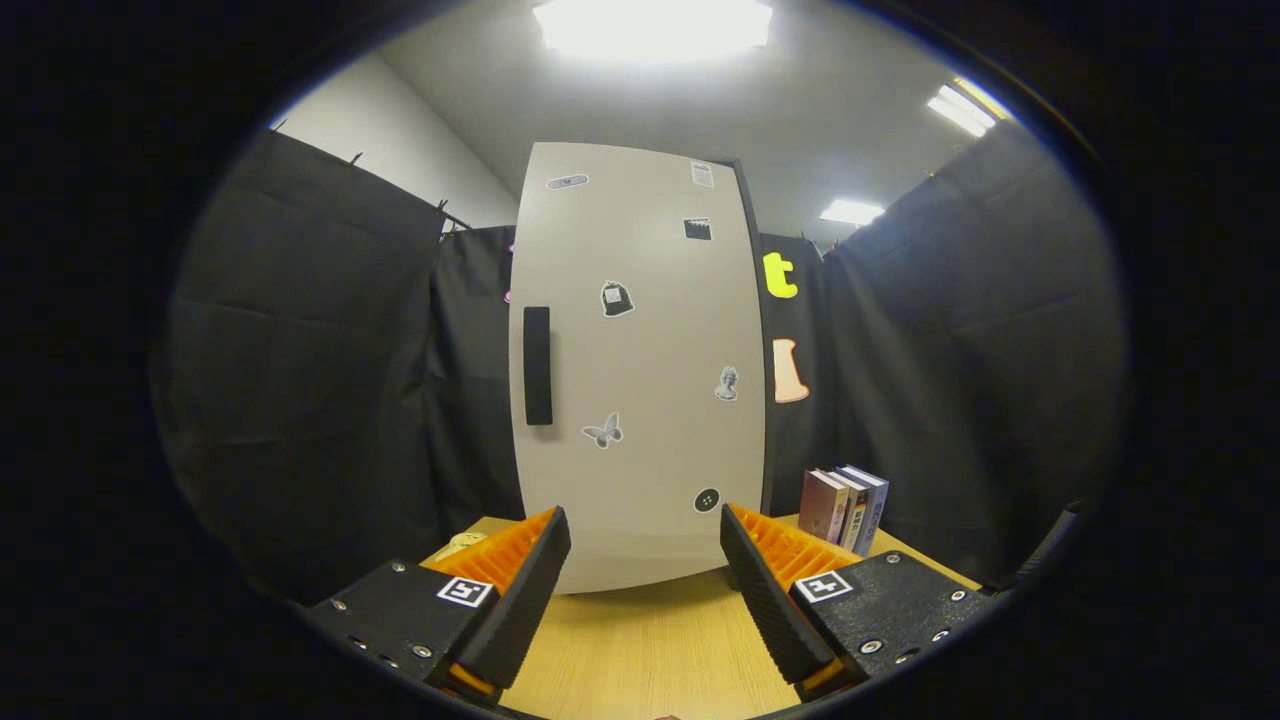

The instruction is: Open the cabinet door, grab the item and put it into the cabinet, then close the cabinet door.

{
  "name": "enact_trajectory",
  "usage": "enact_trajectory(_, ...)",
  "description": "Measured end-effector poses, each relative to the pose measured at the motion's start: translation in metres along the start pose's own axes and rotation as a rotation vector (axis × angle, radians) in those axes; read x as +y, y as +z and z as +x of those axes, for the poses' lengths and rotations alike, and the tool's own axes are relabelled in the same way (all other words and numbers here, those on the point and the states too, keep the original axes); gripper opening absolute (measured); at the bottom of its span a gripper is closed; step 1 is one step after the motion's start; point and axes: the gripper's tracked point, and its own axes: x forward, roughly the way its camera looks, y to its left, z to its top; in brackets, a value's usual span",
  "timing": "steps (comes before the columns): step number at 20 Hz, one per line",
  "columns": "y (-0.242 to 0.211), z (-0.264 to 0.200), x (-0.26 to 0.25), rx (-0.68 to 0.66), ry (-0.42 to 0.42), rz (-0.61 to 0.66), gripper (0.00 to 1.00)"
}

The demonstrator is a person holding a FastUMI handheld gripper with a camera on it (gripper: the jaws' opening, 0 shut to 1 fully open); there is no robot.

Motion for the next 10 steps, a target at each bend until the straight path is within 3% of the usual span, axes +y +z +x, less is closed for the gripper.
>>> enact_trajectory(10,-0.025,-0.016,0.011,0.024,0.014,-0.015,0.94)
